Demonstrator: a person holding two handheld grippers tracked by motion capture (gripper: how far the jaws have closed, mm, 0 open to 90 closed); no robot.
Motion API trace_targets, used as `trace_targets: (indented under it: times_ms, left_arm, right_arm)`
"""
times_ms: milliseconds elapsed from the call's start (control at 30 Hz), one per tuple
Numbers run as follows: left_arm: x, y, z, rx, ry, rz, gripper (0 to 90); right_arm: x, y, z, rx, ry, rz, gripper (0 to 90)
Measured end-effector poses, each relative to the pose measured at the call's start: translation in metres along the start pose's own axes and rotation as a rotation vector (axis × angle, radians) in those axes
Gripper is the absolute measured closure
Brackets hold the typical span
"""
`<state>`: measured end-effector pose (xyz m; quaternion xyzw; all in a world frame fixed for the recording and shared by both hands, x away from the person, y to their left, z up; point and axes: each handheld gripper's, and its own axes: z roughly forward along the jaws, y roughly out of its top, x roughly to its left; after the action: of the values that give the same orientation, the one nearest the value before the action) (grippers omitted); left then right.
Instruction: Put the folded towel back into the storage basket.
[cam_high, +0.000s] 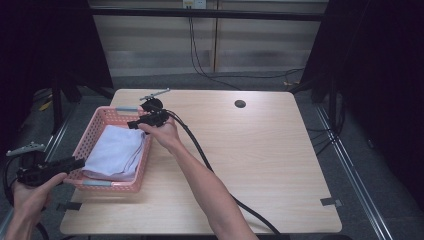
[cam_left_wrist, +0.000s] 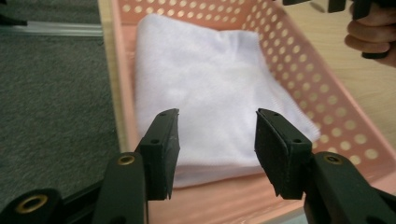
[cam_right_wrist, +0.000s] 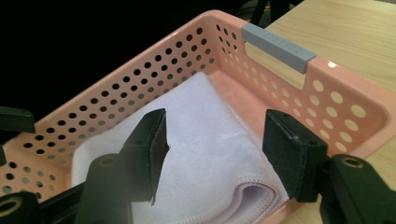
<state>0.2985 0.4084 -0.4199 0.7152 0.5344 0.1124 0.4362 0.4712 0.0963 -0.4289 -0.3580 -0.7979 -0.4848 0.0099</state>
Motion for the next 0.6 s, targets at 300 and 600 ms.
trace_targets:
  times_ms: [300,600]
  left_arm:
    - [-0.026,0.008,0.011,-0.006,-0.038,0.037,50.4]
    - [-0.068,0.014,0.026,0.002,-0.078,0.119,46.7]
  right_arm:
    - [-0.005,0.001,-0.024,-0.011,0.034,-0.065,42.5]
    - [-0.014,-0.008,-0.070,-0.035,0.052,-0.101,42.6]
